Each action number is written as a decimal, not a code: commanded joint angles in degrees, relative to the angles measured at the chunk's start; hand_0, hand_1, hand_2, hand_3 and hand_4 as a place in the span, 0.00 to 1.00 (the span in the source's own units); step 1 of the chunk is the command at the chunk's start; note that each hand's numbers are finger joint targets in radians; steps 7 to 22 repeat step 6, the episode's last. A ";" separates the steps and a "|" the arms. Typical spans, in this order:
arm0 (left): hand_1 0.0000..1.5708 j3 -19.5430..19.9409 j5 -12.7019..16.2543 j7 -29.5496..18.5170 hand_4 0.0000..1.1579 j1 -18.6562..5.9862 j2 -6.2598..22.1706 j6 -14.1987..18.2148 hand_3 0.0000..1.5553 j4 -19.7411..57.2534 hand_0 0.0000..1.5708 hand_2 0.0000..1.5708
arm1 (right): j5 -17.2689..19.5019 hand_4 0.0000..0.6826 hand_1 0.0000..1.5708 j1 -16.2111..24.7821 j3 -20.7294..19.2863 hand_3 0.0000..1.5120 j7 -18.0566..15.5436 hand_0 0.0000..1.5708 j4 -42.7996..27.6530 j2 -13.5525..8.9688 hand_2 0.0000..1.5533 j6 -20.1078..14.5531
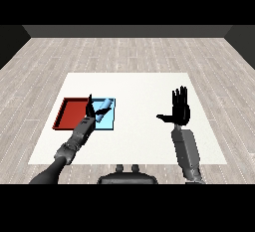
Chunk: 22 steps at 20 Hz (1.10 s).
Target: Pick the blue can and put it in the blue box
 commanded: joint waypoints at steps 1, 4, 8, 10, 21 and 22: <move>0.00 2.10 2.50 -10.49 0.00 1.20 -0.40 -8.60 0.00 -9.27 0.00 0.00 | 2.13 0.00 0.00 0.91 2.78 0.00 0.52 0.00 -1.61 0.83 0.00 -0.61; 0.00 1.43 3.56 -15.93 0.00 4.19 -3.08 -14.63 0.00 -16.50 0.00 0.00 | 1.11 0.00 0.00 0.31 1.02 0.00 1.31 0.00 0.40 -1.48 0.00 1.19; 0.00 1.33 4.36 -16.78 0.00 7.02 -0.36 -18.52 0.00 -21.16 0.00 0.00 | 2.63 0.00 0.00 6.09 2.75 0.00 -1.49 0.00 1.09 -0.34 0.00 2.53; 0.00 1.33 4.36 -16.78 0.00 7.02 -0.36 -18.52 0.00 -21.16 0.00 0.00 | 2.63 0.00 0.00 6.09 2.75 0.00 -1.49 0.00 1.09 -0.34 0.00 2.53; 0.00 1.33 4.36 -16.78 0.00 7.02 -0.36 -18.52 0.00 -21.16 0.00 0.00 | 2.63 0.00 0.00 6.09 2.75 0.00 -1.49 0.00 1.09 -0.34 0.00 2.53; 0.00 1.33 4.36 -16.78 0.00 7.02 -0.36 -18.52 0.00 -21.16 0.00 0.00 | 2.63 0.00 0.00 6.09 2.75 0.00 -1.49 0.00 1.09 -0.34 0.00 2.53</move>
